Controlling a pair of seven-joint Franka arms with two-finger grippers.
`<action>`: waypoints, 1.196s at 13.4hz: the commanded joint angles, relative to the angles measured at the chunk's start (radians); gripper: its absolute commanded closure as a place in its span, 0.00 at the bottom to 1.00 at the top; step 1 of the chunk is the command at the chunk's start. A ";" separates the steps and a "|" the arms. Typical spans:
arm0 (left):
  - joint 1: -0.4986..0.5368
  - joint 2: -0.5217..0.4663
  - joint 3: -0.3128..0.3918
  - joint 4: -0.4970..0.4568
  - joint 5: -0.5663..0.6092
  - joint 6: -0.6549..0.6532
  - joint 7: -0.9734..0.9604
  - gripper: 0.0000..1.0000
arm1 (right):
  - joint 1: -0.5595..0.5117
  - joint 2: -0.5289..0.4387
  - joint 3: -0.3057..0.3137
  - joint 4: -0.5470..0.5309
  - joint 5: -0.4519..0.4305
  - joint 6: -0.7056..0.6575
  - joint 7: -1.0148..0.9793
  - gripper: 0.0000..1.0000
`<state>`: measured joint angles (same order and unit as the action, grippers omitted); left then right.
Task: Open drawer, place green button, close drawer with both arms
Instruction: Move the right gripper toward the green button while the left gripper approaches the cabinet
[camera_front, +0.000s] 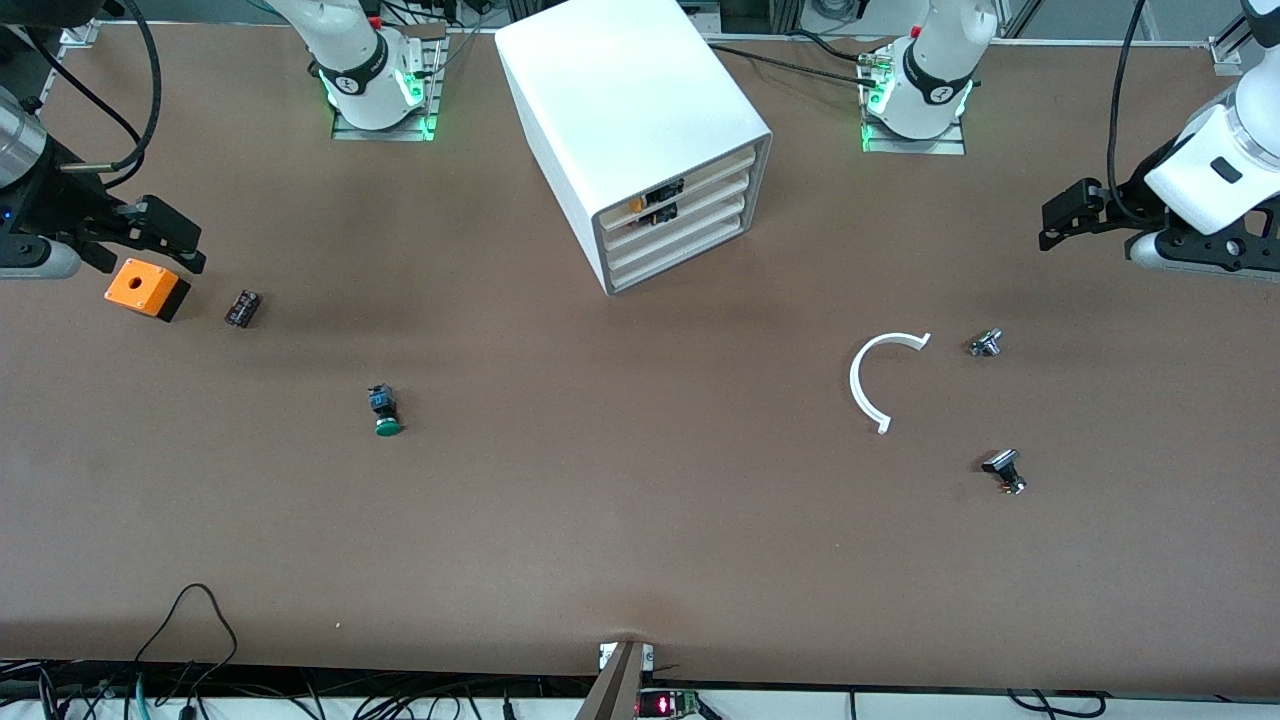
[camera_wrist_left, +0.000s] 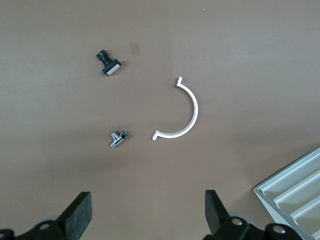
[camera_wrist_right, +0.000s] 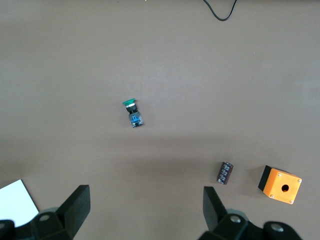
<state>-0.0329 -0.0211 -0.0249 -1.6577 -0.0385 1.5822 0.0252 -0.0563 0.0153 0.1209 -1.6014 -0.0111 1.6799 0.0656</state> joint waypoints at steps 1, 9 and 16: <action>0.001 -0.011 -0.001 0.012 0.009 -0.018 0.004 0.01 | -0.013 0.008 0.013 0.024 0.000 -0.028 -0.006 0.00; -0.001 0.030 -0.009 0.067 -0.069 -0.177 0.013 0.01 | 0.001 0.087 0.020 0.023 -0.032 -0.098 -0.139 0.00; -0.005 0.173 -0.070 0.012 -0.446 -0.317 0.083 0.01 | 0.035 0.310 0.025 -0.051 -0.037 0.130 -0.150 0.00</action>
<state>-0.0416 0.0796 -0.0734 -1.6439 -0.3954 1.2651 0.0400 -0.0215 0.3032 0.1433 -1.6281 -0.0449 1.7517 -0.0607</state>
